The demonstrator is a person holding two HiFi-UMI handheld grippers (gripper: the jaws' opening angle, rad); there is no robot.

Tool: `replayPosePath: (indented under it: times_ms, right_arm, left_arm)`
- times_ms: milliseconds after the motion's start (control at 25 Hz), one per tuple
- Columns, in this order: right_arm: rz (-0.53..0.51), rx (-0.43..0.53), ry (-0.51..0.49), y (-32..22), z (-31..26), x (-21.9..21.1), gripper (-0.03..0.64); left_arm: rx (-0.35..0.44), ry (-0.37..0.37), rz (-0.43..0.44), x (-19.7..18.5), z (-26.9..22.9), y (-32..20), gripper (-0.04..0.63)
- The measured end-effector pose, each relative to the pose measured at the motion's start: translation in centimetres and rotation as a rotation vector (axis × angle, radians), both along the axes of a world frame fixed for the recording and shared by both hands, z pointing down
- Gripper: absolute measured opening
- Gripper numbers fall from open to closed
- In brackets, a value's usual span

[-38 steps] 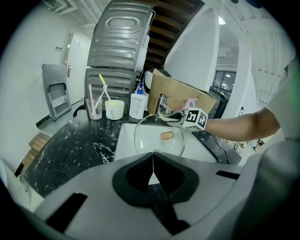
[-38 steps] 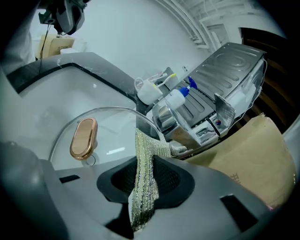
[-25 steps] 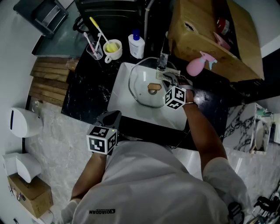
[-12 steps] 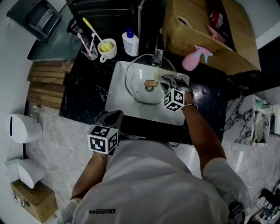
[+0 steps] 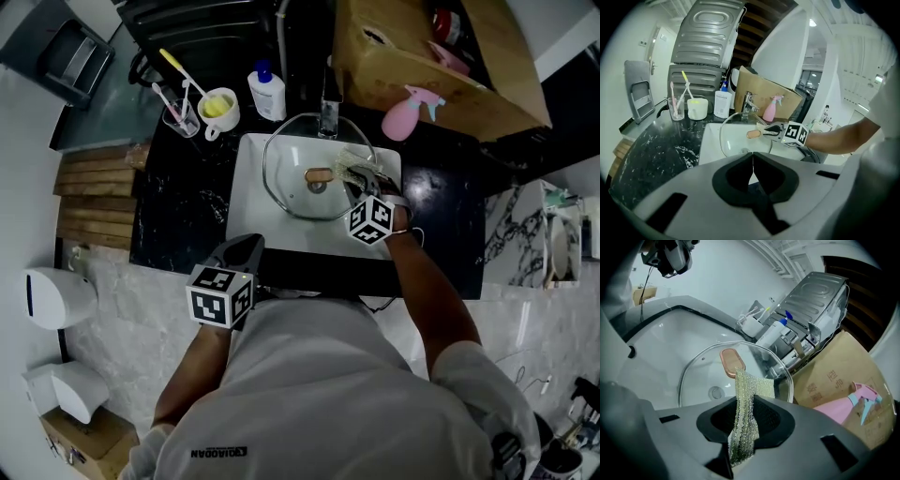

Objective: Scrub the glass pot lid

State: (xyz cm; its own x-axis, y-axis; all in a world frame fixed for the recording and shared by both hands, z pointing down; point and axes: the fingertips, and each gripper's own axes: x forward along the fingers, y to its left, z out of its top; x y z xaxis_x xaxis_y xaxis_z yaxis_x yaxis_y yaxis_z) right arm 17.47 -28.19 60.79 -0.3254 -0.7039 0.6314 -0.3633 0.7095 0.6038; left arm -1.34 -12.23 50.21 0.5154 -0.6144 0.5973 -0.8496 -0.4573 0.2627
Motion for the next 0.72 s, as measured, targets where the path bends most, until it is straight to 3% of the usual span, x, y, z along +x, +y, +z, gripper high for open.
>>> replayPosePath:
  times_ms: [720]
  right_arm:
    - [0.159,-0.115,-0.023,3.1,2.3,-0.4,0.109]
  left_arm:
    - [-0.006,0.007,0.138,-1.6,0.3,-1.5,0.015]
